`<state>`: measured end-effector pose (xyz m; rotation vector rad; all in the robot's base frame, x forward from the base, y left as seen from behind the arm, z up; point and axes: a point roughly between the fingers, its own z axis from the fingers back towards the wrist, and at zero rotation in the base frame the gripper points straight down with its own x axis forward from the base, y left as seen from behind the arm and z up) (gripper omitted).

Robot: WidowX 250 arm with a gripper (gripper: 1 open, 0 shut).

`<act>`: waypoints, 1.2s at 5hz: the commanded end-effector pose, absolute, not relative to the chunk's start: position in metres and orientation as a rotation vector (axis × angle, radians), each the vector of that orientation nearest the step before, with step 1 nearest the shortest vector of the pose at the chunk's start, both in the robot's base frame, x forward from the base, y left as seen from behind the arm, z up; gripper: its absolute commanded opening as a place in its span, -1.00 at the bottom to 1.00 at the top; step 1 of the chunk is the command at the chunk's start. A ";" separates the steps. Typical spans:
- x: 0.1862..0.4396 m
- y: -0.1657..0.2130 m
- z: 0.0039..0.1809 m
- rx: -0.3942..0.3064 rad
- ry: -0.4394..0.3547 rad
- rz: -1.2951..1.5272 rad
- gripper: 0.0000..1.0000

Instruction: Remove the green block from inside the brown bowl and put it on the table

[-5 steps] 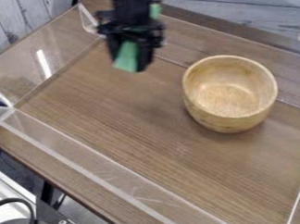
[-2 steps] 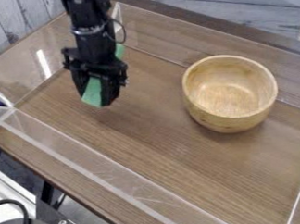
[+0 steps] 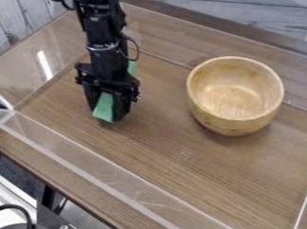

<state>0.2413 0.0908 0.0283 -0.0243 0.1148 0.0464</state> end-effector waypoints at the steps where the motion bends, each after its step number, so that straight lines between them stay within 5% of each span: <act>1: 0.256 0.092 0.047 -0.012 0.050 0.039 -1.00; 6: 0.260 0.082 0.039 -0.027 0.072 0.019 -1.00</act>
